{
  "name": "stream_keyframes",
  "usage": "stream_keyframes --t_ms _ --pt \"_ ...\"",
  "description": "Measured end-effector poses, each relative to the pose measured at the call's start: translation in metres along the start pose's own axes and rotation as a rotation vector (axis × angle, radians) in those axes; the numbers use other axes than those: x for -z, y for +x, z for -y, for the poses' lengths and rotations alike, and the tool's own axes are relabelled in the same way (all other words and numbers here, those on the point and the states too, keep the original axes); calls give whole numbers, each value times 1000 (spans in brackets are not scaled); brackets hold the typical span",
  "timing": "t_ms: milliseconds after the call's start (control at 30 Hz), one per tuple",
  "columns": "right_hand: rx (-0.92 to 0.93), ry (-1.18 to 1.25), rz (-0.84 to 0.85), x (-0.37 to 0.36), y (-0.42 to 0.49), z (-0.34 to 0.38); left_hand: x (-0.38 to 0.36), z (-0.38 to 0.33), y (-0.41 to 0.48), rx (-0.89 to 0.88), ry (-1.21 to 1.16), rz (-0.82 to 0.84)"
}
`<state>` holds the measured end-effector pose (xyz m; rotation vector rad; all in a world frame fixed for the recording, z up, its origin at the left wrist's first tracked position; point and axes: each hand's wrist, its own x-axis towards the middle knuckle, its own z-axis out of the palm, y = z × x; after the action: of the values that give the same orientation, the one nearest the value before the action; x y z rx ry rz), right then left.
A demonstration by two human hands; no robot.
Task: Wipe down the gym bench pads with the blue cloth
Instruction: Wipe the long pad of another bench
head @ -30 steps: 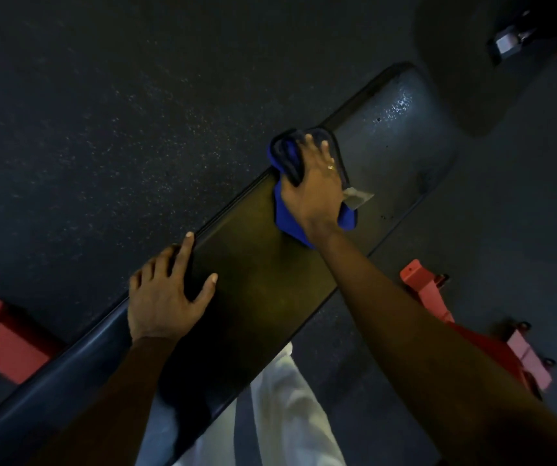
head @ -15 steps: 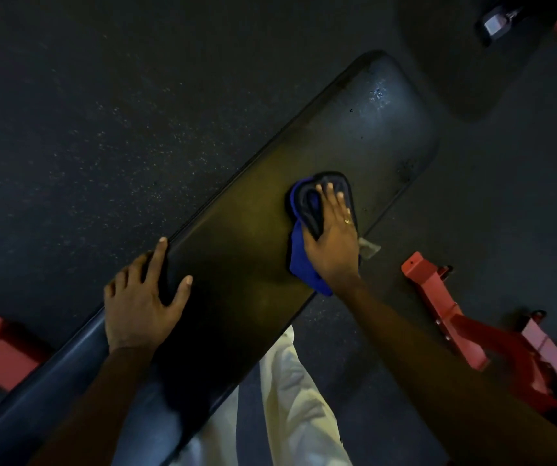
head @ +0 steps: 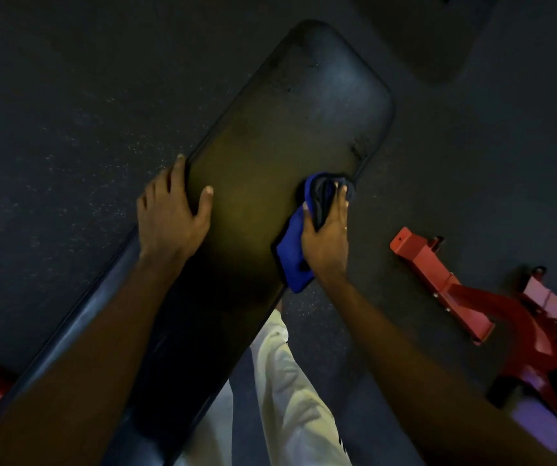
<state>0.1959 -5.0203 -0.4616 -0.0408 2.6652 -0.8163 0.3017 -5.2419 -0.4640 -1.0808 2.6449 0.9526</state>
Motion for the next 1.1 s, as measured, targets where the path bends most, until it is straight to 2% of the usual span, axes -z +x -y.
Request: stream_keyframes --t_ms 100,200,300,367,467,533,633,700,767,867,900,1033,1100 --pt "-46 23 -32 9 28 -1 -11 -20 19 19 134 -39" --pt "-154 35 -126 21 71 14 -14 -19 15 34 158 -74" --pt "-150 14 -140 28 84 17 -14 -19 17 45 167 -79" --pt "-59 -24 -68 26 68 13 -16 -21 18 57 164 -89" --pt "227 -238 116 28 43 -3 -18 -20 18 59 164 -108" --pt "324 -336 121 37 59 -9 -19 -19 18 63 167 -104" --pt "238 -294 64 42 97 7 -20 -18 19 86 179 -88" --pt "207 -356 43 35 105 21 -20 -17 20 89 186 -95" --pt "339 -417 107 29 101 28 -19 -18 20 99 179 -88" --pt "641 -517 264 39 111 28 -17 -21 20 97 163 -78" --pt "676 -531 267 41 125 31 -17 -20 21 103 166 -81" --pt "490 -475 175 34 160 59 -17 -21 20 99 165 -80" --pt "528 -496 182 24 153 74 -18 -21 22 98 156 -80"
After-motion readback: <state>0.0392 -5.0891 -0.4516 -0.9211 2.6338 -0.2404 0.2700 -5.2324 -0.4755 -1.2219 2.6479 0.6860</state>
